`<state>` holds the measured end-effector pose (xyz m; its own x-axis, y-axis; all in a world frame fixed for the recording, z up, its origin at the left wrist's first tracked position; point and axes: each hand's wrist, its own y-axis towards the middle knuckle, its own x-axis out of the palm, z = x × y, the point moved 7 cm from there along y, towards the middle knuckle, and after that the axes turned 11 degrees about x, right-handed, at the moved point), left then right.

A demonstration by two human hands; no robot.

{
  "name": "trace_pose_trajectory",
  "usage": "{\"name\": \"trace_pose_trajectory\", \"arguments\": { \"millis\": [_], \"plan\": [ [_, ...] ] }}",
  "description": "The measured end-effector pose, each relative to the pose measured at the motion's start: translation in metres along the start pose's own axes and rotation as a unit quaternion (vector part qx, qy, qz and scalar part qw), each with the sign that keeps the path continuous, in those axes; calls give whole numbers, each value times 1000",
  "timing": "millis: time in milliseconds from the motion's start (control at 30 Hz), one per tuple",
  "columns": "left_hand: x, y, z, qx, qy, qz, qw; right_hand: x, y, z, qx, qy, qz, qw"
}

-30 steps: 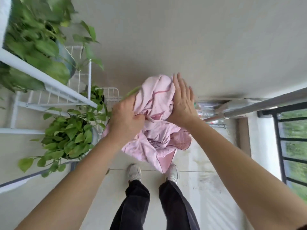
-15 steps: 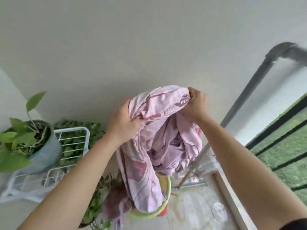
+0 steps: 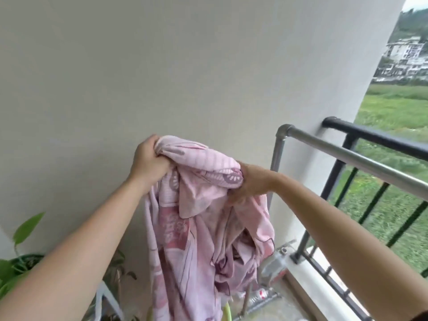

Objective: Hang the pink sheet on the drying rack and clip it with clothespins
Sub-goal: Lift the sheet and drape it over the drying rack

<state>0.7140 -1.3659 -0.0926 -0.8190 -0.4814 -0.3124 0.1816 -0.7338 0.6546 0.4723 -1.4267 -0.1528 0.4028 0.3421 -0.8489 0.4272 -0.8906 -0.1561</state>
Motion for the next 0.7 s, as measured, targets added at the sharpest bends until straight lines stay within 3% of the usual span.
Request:
{"name": "trace_pose_trajectory", "arguments": {
  "millis": [167,233,333,433,500,567,633,700],
  "plan": [
    [30,30,61,123,-47,-94,987,71,-5,-18,-33,16,-252,967],
    [35,28,52,113,-58,-121,984,68,4,-9,-13,10,-194,981],
    [34,17,10,49,-38,-169,984,34,20,15,40,-77,20,996],
    [51,-16,-23,-16,-138,-241,960,2,22,21,40,120,159,979],
    [77,-48,-42,-83,-154,-281,944,-7,25,15,36,208,186,960],
    [102,-81,-64,-190,-153,-315,917,-12,30,3,12,213,183,960],
    [120,-99,-79,-234,-108,-374,891,-12,35,-6,-20,143,159,977],
    [119,-87,-91,-207,4,-416,885,-12,39,-1,-40,-7,141,989]
  ]
}}
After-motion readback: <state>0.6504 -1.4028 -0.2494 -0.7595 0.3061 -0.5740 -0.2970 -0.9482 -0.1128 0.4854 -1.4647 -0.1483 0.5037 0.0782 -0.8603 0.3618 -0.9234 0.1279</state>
